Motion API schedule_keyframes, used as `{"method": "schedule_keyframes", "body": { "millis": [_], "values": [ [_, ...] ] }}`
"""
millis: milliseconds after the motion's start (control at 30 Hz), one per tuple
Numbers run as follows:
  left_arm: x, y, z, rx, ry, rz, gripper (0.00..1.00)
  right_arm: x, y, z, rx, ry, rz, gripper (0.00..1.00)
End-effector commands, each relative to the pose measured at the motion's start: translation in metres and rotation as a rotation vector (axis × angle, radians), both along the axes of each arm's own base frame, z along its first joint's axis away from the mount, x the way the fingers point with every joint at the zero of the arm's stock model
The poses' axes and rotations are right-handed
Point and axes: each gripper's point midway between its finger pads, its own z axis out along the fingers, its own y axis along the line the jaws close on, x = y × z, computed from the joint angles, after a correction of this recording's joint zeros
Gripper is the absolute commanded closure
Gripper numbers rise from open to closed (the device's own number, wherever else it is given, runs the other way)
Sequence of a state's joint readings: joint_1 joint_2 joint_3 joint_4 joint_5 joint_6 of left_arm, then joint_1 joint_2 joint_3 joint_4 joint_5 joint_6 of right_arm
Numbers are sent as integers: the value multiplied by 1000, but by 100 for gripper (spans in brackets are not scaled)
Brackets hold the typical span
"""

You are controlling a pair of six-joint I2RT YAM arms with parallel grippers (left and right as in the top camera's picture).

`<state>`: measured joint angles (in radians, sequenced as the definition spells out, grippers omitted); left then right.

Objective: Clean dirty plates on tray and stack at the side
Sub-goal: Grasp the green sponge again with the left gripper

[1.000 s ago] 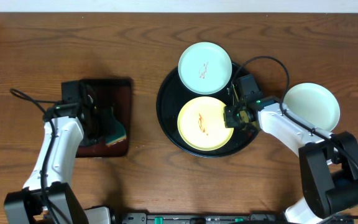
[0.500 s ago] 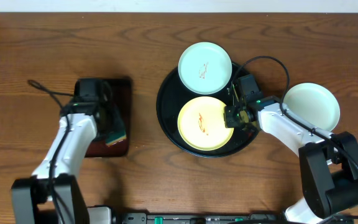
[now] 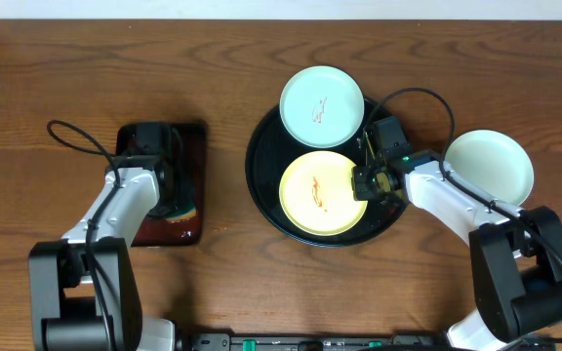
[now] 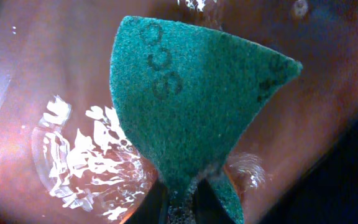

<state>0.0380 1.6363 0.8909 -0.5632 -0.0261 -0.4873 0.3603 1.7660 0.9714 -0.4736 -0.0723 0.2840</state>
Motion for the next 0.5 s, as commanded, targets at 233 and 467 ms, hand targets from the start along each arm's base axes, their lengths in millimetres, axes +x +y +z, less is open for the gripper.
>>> {"method": "schedule_keyframes", "body": {
  "millis": [233,467],
  "values": [
    [-5,3,-4,12,80,-41,71,-3,-13,-6,-61,13,-35,99],
    [14,6,35,39,-21,-86,47,-3,-14,-6,-63,15,-35,99]
  ]
}}
